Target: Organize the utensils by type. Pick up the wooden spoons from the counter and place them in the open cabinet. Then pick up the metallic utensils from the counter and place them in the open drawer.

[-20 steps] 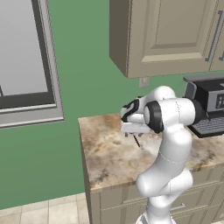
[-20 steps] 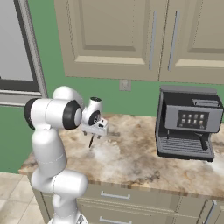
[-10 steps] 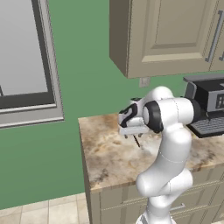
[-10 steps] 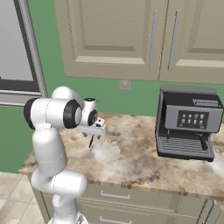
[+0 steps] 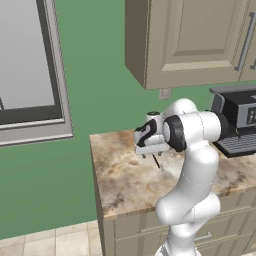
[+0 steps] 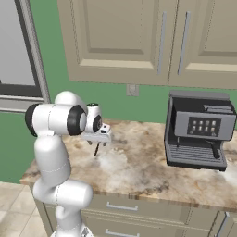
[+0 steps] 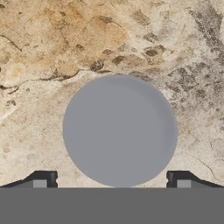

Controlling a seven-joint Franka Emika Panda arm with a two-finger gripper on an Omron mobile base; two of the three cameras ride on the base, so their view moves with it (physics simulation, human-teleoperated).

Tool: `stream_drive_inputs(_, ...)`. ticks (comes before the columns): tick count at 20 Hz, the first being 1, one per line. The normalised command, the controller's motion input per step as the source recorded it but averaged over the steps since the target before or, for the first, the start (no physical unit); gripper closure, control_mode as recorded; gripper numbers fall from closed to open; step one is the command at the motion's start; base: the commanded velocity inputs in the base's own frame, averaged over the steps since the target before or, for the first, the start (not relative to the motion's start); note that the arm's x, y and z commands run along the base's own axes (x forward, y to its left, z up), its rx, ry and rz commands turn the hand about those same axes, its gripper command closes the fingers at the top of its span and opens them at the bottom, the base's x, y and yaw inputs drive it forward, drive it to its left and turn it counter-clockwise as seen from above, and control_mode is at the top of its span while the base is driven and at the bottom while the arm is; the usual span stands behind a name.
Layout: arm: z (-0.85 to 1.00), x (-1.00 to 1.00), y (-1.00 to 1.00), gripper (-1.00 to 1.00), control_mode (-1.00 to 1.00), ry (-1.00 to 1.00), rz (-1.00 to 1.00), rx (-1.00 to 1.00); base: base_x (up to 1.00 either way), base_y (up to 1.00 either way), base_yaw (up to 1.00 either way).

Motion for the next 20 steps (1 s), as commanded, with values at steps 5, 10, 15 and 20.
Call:
stream_drive_inputs(5,-0.22,0.1,-0.08,1.0,-1.0,0.0,0.0,-0.01,0.0,0.0,0.0)
stream_drive_inputs(10,-0.37,0.04,-0.12,1.0,-1.0,0.0,0.0,0.0,0.0,0.0,0.0)
stream_drive_inputs(15,-0.44,0.08,-0.21,1.0,-1.0,0.0,0.0,0.0,0.0,0.0,0.0)
stream_drive_inputs(20,-0.41,0.0,-0.21,1.0,-1.0,0.0,0.0,0.0,0.0,0.0,0.0)
